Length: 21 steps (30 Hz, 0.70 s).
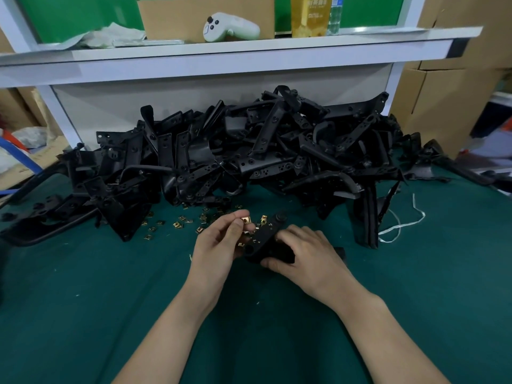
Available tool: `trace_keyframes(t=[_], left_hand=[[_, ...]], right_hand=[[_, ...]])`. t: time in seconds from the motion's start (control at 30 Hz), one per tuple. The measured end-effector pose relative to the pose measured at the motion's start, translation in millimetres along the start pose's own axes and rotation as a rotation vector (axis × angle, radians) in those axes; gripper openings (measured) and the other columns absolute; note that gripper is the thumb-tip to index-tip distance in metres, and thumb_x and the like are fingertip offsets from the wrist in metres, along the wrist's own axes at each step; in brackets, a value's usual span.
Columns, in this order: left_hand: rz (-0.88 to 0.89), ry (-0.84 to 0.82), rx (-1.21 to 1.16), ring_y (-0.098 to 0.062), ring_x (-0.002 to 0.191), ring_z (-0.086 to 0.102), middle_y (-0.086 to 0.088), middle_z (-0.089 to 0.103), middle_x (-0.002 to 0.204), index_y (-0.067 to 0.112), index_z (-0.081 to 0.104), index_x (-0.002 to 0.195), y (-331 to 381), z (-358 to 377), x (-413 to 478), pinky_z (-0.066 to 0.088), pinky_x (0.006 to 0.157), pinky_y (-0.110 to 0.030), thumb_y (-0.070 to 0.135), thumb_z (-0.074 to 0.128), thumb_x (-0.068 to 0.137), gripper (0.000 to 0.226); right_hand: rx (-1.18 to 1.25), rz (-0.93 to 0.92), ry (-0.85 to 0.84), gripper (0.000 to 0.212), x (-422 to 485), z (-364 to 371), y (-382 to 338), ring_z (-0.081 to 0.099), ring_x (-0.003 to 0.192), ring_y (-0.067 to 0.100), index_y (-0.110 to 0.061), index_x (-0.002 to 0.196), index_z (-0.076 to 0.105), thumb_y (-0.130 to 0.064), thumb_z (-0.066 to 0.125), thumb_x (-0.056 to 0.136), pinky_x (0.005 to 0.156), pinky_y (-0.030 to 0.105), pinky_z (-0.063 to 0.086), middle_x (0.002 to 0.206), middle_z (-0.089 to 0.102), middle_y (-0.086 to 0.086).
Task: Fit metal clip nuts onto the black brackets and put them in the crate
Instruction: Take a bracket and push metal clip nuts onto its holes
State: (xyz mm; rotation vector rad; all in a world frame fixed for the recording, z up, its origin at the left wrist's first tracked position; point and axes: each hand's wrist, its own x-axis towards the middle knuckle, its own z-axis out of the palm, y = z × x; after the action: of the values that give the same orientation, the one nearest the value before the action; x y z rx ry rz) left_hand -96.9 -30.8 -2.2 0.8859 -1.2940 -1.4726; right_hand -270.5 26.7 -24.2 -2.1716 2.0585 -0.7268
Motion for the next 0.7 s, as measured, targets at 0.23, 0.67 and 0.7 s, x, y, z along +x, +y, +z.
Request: trace_keyframes(t=[0.23,0.67,0.7], left_hand=[[-0.01,0.02,-0.031,-0.013,0.091,0.071,-0.002,0.078,0.102,0.022,0.074,0.108,0.8,-0.2,0.8,0.057,0.08,-0.03,0.014,0.058,0.101,0.019],[0.009,0.018,-0.053,-0.011,0.086,0.069,-0.001,0.077,0.103,0.021,0.074,0.109,0.7,-0.7,0.8,0.058,0.075,-0.025,0.019,0.06,0.1,0.017],[0.009,0.014,-0.058,-0.01,0.085,0.069,-0.001,0.077,0.104,0.021,0.074,0.109,0.8,-0.9,1.0,0.057,0.074,-0.024,0.018,0.061,0.099,0.017]], right_hand=[[0.046,-0.027,0.04,0.056,0.7,-0.2,-0.3,0.036,0.091,0.0,-0.036,0.112,0.058,-0.077,0.038,0.081,0.085,0.028,0.029,0.106,0.055,-0.024],[0.057,-0.03,0.06,0.052,0.5,-3.3,-0.2,0.037,0.094,-0.001,-0.034,0.113,0.061,-0.073,0.045,0.083,0.088,0.026,0.027,0.102,0.046,-0.029],[0.059,-0.031,0.06,0.051,0.3,-3.4,-0.3,0.037,0.093,-0.001,-0.034,0.112,0.06,-0.073,0.045,0.083,0.088,0.026,0.027,0.102,0.045,-0.029]])
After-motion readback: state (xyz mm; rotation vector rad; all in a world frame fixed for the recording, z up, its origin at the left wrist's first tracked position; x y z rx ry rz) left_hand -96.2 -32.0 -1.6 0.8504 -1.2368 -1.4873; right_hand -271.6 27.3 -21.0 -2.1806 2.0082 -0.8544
